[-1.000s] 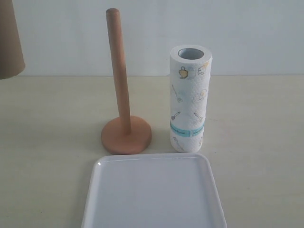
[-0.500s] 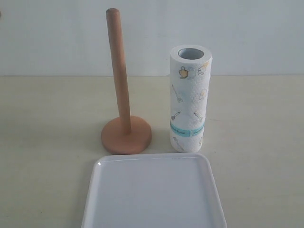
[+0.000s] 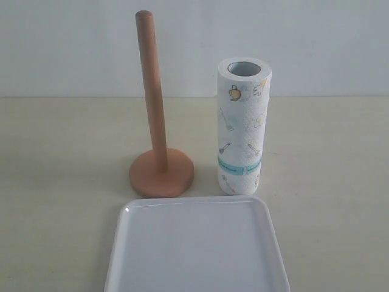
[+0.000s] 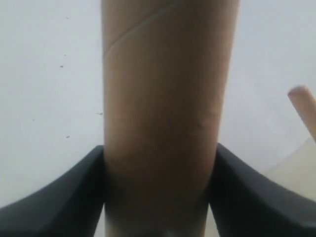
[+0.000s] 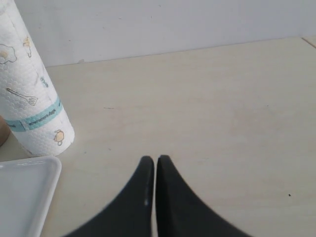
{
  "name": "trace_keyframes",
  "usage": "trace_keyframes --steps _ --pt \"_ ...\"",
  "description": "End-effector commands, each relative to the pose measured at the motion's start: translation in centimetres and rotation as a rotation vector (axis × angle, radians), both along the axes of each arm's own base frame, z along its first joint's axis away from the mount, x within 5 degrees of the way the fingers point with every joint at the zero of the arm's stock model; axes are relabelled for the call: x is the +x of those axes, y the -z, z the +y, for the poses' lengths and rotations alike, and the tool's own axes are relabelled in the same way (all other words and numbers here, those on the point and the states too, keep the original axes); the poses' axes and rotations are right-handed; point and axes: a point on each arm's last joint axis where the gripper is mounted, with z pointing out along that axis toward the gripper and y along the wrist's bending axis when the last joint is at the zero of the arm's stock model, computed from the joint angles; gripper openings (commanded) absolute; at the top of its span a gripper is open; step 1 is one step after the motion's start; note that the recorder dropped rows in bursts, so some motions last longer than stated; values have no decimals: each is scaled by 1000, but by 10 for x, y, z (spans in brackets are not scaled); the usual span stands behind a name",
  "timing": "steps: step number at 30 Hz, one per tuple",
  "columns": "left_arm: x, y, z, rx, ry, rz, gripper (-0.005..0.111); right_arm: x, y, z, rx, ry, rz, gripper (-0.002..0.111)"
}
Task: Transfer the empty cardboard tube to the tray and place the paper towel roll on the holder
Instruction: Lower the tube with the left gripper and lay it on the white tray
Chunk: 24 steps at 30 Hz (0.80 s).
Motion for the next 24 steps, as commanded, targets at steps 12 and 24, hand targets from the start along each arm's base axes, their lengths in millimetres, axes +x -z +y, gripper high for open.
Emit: trace_keyframes --steps 12,24 --pt "-7 27 -35 324 173 312 4 0 -1 0 -7 3 -8 1" --pt "31 100 -141 561 424 597 4 0 -1 0 -7 3 -8 1"
